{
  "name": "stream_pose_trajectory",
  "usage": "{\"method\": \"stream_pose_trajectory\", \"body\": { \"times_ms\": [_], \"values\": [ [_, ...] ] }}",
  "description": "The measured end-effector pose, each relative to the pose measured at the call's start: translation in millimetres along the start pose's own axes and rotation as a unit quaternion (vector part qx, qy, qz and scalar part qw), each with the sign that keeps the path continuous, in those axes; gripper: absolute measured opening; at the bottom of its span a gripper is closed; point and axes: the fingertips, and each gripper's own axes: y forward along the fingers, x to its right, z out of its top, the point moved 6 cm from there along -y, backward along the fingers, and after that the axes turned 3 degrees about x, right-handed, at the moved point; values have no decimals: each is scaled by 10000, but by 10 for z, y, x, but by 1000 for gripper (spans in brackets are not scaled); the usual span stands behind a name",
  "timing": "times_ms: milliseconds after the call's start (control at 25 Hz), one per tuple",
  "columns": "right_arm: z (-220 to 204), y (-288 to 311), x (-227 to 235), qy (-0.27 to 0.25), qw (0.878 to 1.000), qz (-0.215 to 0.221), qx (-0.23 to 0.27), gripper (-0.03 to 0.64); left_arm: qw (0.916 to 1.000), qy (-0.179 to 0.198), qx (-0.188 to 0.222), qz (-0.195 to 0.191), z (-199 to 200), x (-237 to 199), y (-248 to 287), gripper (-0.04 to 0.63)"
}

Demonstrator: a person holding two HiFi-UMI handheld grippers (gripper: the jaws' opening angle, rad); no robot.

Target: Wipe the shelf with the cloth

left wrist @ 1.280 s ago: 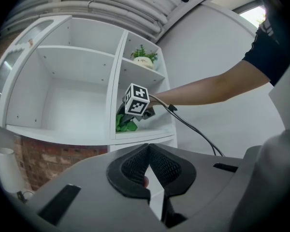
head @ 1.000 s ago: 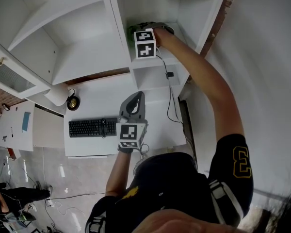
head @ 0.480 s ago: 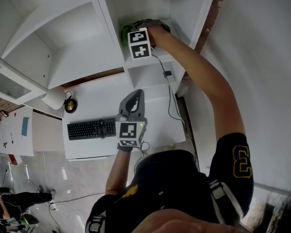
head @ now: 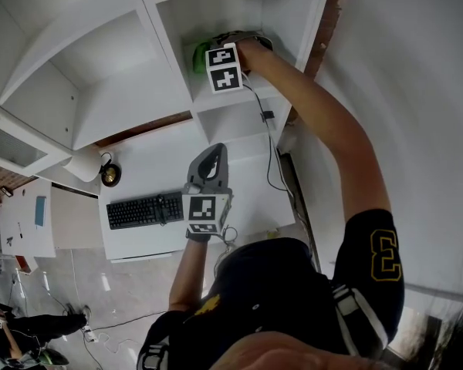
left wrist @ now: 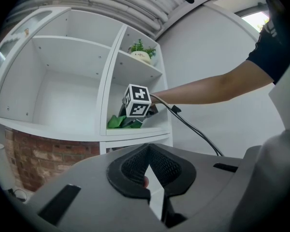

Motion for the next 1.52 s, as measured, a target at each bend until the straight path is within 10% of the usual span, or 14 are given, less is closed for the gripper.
{"method": "stream_pose_trajectory", "body": {
  "times_ms": [1320, 1520],
  "values": [
    [-759, -46, -129, -702, 9750, 571, -2030, 87, 9996, -246, -46, -162, -76, 74, 56, 18],
    [-781, -121, 13, -703, 9749, -82, -2111, 91, 9995, -281, -72, -77, -96, 27, -4, 18]
  ]
}}
